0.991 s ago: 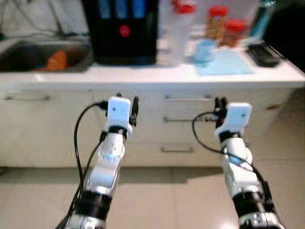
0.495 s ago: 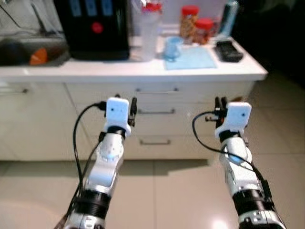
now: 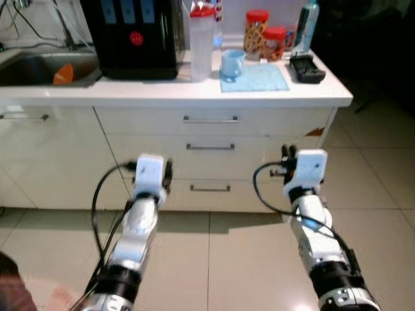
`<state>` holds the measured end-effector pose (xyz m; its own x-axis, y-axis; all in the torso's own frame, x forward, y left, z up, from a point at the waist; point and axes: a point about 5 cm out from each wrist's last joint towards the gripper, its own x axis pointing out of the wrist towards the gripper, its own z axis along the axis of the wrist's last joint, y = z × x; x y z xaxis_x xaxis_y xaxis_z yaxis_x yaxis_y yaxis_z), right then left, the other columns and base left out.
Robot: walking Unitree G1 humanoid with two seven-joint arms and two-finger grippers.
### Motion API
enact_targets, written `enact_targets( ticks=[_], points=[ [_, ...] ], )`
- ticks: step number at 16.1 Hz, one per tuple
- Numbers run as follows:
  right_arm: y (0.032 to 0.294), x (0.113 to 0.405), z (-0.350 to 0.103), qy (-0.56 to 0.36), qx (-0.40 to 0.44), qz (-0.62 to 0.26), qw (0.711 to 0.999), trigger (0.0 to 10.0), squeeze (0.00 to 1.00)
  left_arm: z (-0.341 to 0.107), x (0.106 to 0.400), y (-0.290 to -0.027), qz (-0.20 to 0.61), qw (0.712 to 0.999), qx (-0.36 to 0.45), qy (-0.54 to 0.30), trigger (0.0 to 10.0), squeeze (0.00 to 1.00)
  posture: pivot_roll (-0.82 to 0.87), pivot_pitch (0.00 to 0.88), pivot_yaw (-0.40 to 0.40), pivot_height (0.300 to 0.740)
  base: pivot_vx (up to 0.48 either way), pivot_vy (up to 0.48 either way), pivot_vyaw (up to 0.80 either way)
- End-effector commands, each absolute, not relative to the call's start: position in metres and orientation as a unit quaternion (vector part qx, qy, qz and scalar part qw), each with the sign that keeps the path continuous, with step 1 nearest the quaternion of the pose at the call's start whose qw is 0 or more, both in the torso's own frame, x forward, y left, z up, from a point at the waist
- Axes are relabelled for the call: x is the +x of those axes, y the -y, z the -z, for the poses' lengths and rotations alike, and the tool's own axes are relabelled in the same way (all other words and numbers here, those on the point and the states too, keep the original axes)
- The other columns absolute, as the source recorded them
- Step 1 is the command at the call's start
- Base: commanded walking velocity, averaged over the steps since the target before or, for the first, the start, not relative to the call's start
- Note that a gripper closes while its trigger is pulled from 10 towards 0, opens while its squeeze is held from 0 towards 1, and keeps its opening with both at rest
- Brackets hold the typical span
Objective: Kitchen organization
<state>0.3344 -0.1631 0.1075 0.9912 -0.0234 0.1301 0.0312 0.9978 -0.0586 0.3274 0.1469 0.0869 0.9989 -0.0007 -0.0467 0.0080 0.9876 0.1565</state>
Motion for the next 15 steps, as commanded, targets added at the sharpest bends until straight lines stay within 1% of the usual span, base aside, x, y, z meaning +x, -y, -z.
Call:
enact_targets(
  ticks=[1,3,4,6,8,11,13,15],
  points=[
    [0.165,0.329,-0.091,0.034,-0.041,0.013,0.998,10.0,0.00,-0.069,0.322,-0.151,0.007,0.992,0.116,-0.051,10.0,0.00,0.03,0.029,0.047,0.740,0.000,0.000,0.00],
    [0.168,0.322,-0.070,-0.007,-0.047,0.010,0.999,10.0,0.00,-0.045,0.312,-0.157,0.002,0.990,0.105,-0.099,10.0,0.00,0.03,0.029,0.040,0.740,0.000,0.000,0.00],
    [0.172,0.314,-0.052,-0.046,-0.053,0.010,0.997,10.0,0.00,-0.024,0.301,-0.162,-0.001,0.984,0.101,-0.144,10.0,0.00,0.03,0.030,0.040,0.740,0.000,0.000,0.00],
    [0.175,0.298,-0.025,-0.107,-0.065,0.004,0.992,10.0,0.00,0.002,0.282,-0.169,-0.013,0.975,0.089,-0.203,10.0,0.00,0.02,0.030,0.041,0.740,0.000,0.000,0.00],
    [0.177,0.285,-0.006,-0.153,-0.069,-0.001,0.986,10.0,0.00,0.016,0.270,-0.173,-0.018,0.968,0.082,-0.236,10.0,0.00,0.02,0.029,0.043,0.740,0.000,0.000,0.00],
    [0.185,0.252,0.029,-0.245,-0.067,0.002,0.967,10.0,0.00,0.042,0.242,-0.181,-0.028,0.949,0.081,-0.304,10.0,0.00,0.02,0.030,0.045,0.740,0.000,0.000,0.00],
    [0.186,0.235,0.045,-0.292,-0.059,-0.006,0.954,10.0,0.00,0.050,0.233,-0.182,-0.028,0.940,0.079,-0.331,10.0,0.00,0.01,0.032,0.047,0.740,0.000,0.000,0.00],
    [0.191,0.213,0.062,-0.348,-0.056,0.005,0.936,10.0,0.00,0.062,0.216,-0.183,-0.035,0.927,0.069,-0.366,10.0,0.00,0.02,0.030,0.048,0.740,0.000,0.000,0.00]
  ],
)
